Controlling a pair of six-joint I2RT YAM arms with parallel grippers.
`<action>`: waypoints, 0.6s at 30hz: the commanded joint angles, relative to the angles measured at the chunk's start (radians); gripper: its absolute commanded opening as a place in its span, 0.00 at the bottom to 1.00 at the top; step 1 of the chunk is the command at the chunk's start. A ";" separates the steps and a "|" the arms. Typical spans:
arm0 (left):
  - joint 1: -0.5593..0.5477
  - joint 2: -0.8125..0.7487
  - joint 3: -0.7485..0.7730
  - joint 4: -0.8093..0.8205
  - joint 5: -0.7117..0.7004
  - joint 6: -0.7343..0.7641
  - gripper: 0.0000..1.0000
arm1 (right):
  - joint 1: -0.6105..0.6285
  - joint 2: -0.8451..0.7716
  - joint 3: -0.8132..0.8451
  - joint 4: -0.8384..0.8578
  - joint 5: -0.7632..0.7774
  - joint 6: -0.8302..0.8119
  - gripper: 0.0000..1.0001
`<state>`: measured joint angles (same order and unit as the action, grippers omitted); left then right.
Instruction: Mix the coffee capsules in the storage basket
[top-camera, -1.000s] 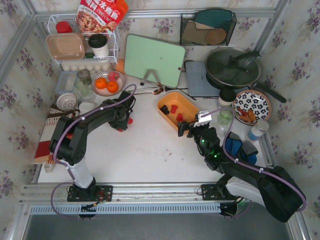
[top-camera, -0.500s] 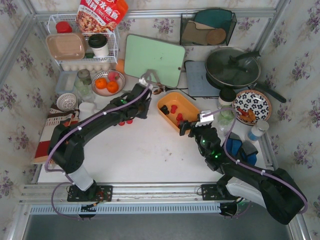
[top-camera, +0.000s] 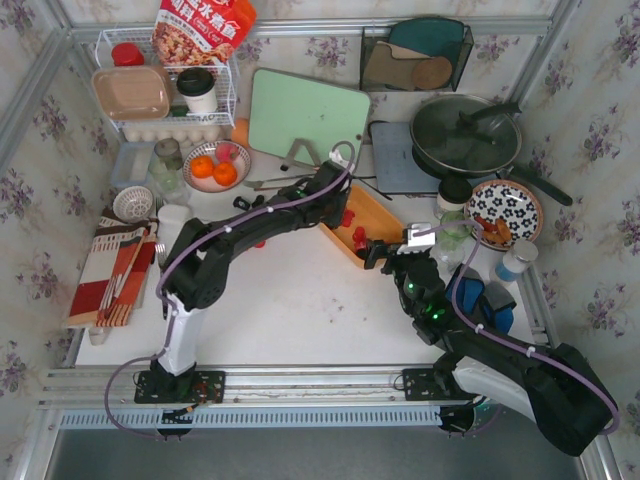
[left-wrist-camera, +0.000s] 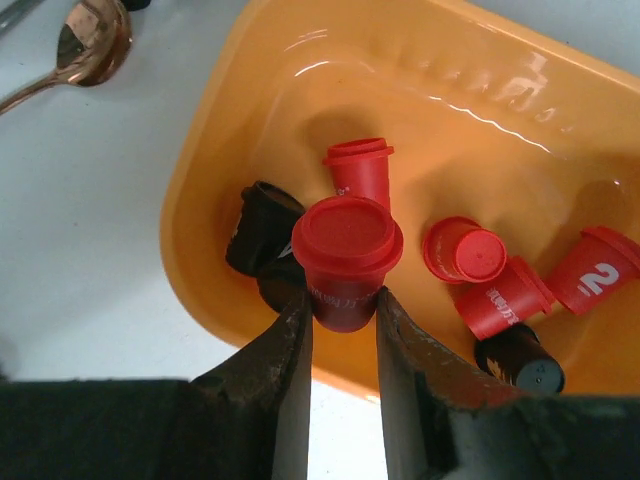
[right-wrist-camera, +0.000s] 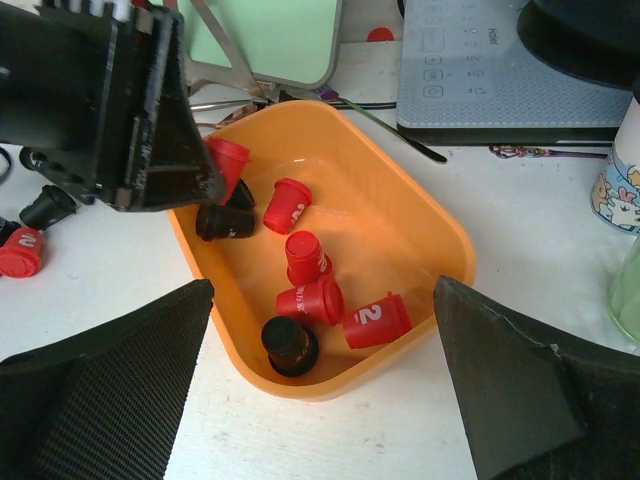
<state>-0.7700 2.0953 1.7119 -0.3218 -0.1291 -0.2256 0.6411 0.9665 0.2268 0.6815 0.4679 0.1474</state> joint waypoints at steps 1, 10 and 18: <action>-0.004 0.047 0.038 0.029 -0.005 -0.034 0.31 | 0.002 -0.003 -0.001 0.023 0.009 0.006 1.00; -0.006 0.100 0.072 0.080 0.007 -0.061 0.49 | 0.002 -0.008 -0.001 0.023 -0.001 0.011 1.00; -0.006 0.058 0.084 0.085 -0.062 -0.043 0.57 | 0.002 -0.010 -0.002 0.023 0.002 0.013 1.00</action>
<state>-0.7776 2.2047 1.8168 -0.2821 -0.1352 -0.2752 0.6415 0.9596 0.2268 0.6823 0.4667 0.1551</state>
